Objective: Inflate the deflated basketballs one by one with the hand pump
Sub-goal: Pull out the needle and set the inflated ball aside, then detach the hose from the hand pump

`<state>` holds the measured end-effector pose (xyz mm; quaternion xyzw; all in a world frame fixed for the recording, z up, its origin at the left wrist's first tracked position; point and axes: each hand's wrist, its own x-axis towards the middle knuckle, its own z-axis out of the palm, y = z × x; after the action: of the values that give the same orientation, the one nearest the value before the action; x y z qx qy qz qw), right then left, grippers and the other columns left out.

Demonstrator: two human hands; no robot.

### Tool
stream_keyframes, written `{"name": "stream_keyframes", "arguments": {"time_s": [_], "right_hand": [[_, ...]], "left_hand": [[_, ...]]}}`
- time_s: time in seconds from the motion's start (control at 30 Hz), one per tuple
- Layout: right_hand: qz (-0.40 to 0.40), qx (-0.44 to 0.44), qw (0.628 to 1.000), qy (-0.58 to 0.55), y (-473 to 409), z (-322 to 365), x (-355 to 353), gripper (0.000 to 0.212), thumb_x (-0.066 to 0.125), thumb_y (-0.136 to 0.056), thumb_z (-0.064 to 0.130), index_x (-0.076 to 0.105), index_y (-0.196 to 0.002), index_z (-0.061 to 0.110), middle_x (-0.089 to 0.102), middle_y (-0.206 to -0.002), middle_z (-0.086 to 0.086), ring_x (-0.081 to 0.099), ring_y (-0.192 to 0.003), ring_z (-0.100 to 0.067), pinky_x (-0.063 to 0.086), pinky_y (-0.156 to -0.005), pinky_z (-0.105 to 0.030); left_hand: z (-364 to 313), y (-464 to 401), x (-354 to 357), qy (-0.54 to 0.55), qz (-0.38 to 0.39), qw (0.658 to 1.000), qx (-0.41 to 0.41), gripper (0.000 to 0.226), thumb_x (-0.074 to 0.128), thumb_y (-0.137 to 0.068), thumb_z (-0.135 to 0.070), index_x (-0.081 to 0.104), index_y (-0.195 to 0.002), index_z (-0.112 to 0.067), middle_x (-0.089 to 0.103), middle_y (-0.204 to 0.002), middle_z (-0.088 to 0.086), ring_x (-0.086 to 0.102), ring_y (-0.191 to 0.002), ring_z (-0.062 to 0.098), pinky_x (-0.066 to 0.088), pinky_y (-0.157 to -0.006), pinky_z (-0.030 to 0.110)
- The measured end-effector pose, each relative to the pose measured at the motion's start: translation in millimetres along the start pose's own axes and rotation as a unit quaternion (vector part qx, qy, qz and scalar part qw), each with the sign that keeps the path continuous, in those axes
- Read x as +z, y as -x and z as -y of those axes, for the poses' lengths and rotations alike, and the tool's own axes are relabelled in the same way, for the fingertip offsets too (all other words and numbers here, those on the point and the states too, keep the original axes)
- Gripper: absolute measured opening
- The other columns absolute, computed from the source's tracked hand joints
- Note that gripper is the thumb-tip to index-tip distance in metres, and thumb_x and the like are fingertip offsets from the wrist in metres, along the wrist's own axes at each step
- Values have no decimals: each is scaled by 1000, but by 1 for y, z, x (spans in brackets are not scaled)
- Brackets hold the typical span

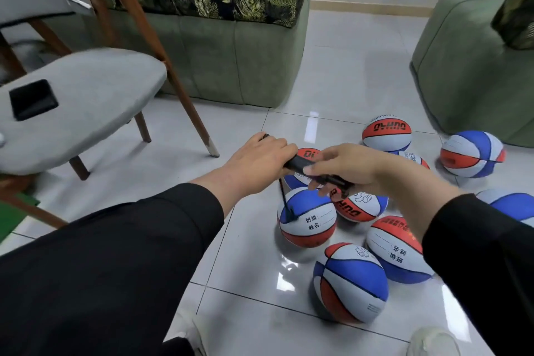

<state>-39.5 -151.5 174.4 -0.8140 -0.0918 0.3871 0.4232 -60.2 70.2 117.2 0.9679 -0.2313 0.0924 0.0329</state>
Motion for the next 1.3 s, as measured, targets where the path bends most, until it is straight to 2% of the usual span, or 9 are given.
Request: {"name": "stream_keyframes", "arguments": {"time_s": [0.2,0.33,0.53,0.83,0.9,0.97,1.07,1.17,1.3], "right_hand": [[-121,-66,932,-335,-3,-22,3,55,45,-103,57,69,-110,8,75,-97,-19,71,-80,-28,60,-82,-45],[-188,-34,914,-358,-16,-24,11,60,35,-107,56,66,-115,4,76,-94,-18,72,-79,-29,61,-78,-43],[-17,80,948,-306,-34,-26,57,60,45,-104,55,65,-116,0,77,-102,-17,76,-96,-33,60,-90,-46],[-174,1,793,-585,-72,-26,47,47,43,-109,40,47,-141,6,70,-125,-11,65,-118,-30,55,-99,-49],[-197,8,804,-562,-69,-19,35,37,49,-108,34,56,-126,3,74,-101,-11,72,-97,-29,59,-93,-48],[-192,64,874,-442,-63,-17,28,39,51,-107,36,64,-109,-1,67,-71,-9,70,-65,-24,62,-83,-44],[-89,128,934,-323,-50,-19,29,61,44,-106,50,67,-101,-6,76,-80,-14,75,-73,-31,62,-74,-39],[-58,98,885,-451,-54,-25,25,54,45,-105,51,60,-115,0,76,-110,-17,74,-101,-33,61,-75,-42],[-140,22,771,-621,-66,-20,7,38,45,-109,35,58,-122,2,76,-108,-13,76,-94,-30,62,-64,-40]], "left_hand": [[6,4,-11,52,-8,993,-108,21,57,-102,-44,49,-99,-25,54,-94,-6,54,-92,26,31,-85,35],[13,-5,-35,165,-7,963,-212,23,55,-104,-44,50,-107,-22,54,-86,-8,53,-84,23,35,-72,37],[7,-16,-38,333,-35,898,-284,23,51,-107,-43,50,-115,-21,61,-92,0,55,-79,15,41,-63,28],[-17,-25,-32,447,-43,835,-317,17,50,-107,-40,46,-112,-24,64,-96,8,66,-89,27,50,-68,37],[-18,-25,-36,464,-48,824,-322,16,50,-107,-39,46,-112,-25,61,-92,2,62,-80,17,47,-65,32],[-18,-28,-43,474,-57,816,-326,14,50,-107,-39,46,-111,-27,59,-91,-2,62,-79,13,46,-65,31],[-20,-33,-57,486,-77,806,-330,14,49,-108,-39,47,-113,-26,61,-94,-2,64,-80,11,45,-67,30],[-27,-32,-69,500,-64,803,-317,16,49,-108,-39,48,-116,-25,62,-95,-1,65,-84,12,50,-70,29],[-35,-28,-79,544,-77,770,-325,9,48,-108,-37,49,-111,-29,62,-91,1,64,-83,15,55,-78,35]]}}
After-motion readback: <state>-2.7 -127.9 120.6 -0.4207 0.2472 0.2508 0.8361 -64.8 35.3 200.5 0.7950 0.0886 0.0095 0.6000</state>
